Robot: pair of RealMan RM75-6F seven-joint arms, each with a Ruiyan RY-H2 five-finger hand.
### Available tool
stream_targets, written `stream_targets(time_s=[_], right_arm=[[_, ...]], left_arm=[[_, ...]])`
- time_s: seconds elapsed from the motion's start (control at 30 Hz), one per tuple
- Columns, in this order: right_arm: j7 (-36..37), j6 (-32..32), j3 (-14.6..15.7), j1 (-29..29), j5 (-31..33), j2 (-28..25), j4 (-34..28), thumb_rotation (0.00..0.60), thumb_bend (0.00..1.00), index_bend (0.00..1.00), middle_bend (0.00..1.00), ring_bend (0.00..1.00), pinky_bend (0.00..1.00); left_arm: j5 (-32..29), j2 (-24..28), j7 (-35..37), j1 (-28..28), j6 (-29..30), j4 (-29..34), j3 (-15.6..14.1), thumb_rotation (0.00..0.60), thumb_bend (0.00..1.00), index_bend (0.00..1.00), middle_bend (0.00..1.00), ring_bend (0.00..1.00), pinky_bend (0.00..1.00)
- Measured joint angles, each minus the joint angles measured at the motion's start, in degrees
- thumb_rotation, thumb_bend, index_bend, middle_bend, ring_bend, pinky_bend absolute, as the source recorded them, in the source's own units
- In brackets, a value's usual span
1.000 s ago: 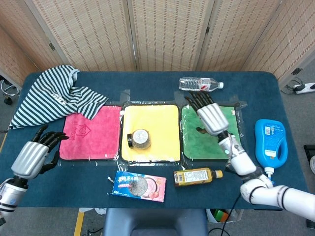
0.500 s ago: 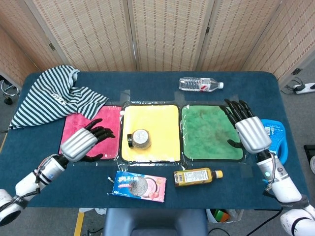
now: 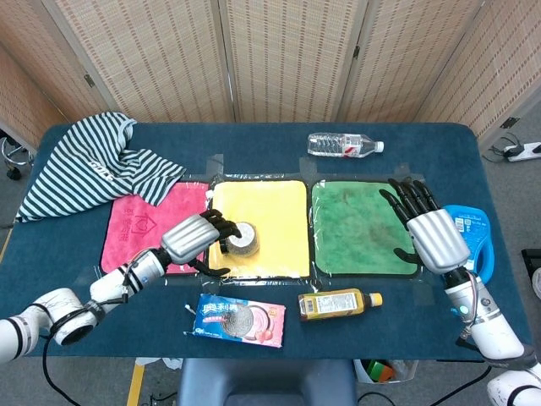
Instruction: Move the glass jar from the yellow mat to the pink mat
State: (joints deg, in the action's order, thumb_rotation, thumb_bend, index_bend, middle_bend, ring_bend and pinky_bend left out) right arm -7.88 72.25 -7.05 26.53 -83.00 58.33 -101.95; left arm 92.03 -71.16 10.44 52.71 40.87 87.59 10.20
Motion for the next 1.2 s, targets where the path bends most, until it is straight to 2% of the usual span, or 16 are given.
stream_targets(time_s=[0.6,0.97,1.2], right_arm=[[1.78,-0.55,-0.28,-1.04,0.05,0.5,1.54,0.6,0.09,0.0,0.0,0.02,0.0],[3.53,-0.42,-0.45,-1.7,-0.26,0.63,2.53,0.6,0.09,0.0,0.0,0.01,0.0],[4.2,-0.32,-0.55,-2.17,-0.27,0.48,2.71,0.6,0.09,0.0,0.0,0.01,0.0]], left_arm=[[-9.52,-11.56,-5.0,9.18,-8.86,-10.57,0.57,0.259,0.28,0.27,0.28,0.24,0.14],[-14.4,-16.53,-9.12,12.28,-11.64,-15.34,0.16,0.257,0.28,0.27,0.27,0.21,0.12],[-15.85,-18.48,-11.23,13.27,-12.46,-17.46,-1.12,0.257,0.28,0.27,0.27,0.21,0.12]])
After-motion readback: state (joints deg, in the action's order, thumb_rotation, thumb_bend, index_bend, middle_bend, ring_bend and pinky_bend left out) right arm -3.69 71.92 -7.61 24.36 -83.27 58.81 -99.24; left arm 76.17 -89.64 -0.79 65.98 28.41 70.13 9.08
